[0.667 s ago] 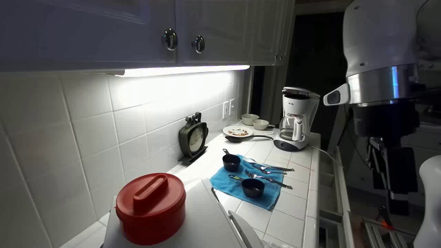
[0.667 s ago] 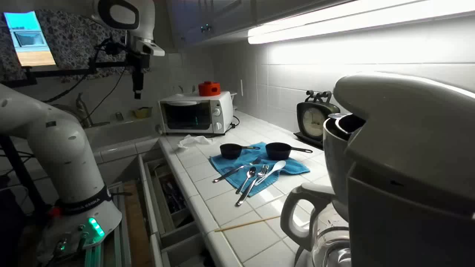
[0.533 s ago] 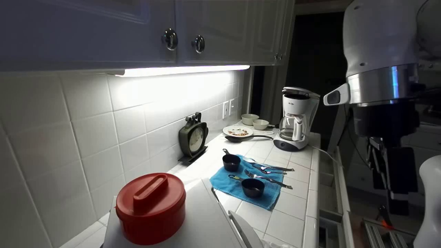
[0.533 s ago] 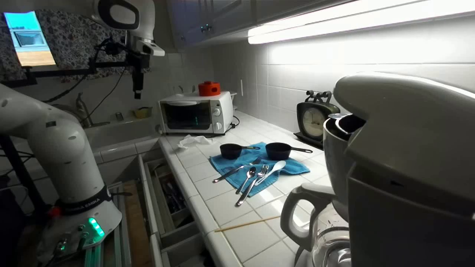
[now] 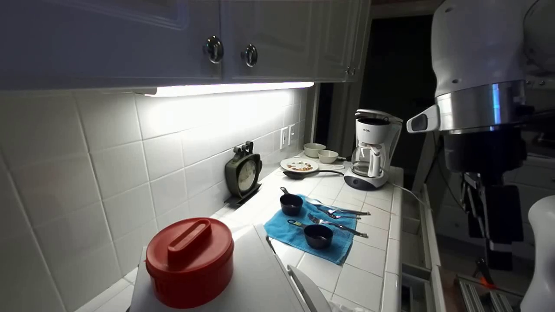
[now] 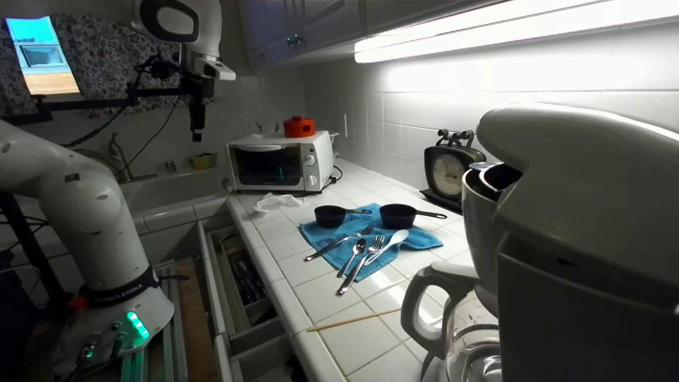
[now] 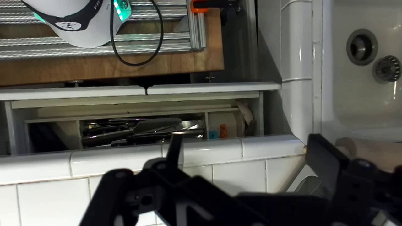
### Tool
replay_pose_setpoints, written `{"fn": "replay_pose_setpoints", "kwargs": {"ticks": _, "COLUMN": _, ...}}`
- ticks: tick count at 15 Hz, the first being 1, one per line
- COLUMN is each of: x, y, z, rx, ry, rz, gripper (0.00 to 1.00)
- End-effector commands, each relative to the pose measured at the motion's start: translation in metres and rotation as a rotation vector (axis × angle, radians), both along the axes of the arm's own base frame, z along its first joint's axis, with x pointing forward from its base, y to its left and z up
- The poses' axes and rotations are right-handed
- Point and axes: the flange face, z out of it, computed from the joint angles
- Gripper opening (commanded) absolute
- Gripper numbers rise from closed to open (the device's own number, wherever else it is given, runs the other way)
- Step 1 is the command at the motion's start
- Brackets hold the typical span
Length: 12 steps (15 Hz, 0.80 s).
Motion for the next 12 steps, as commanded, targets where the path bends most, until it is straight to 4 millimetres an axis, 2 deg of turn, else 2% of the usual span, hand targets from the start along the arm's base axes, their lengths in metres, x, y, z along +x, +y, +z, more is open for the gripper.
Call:
{"fn": "replay_pose_setpoints", "kwargs": {"ticks": 1, "x": 0.002, "y": -0.014, "z": 0.001, "rx": -0.038, "ry": -0.019, "rz": -0.040, "gripper": 1.00}}
{"fn": "replay_pose_setpoints", "kwargs": {"ticks": 8, "x": 0.024, "y": -0.072, "z": 0.005, "rx": -0.120, "ry": -0.271, "rz": -0.090, "gripper": 1.00}}
{"fn": "replay_pose_setpoints", "kwargs": {"ticks": 9, "x": 0.029, "y": -0.082, "z": 0.003, "rx": -0.103, "ry": -0.234, "rz": -0.155, "gripper": 1.00}}
{"fn": "replay_pose_setpoints", "kwargs": {"ticks": 10, "x": 0.030, "y": -0.065, "z": 0.005, "rx": -0.101, "ry": -0.214, "rz": -0.110, "gripper": 1.00}}
{"fn": "replay_pose_setpoints", "kwargs": {"ticks": 12, "x": 0.033, "y": -0.078, "z": 0.004, "rx": -0.092, "ry": -0.209, "rz": -0.145, "gripper": 1.00}}
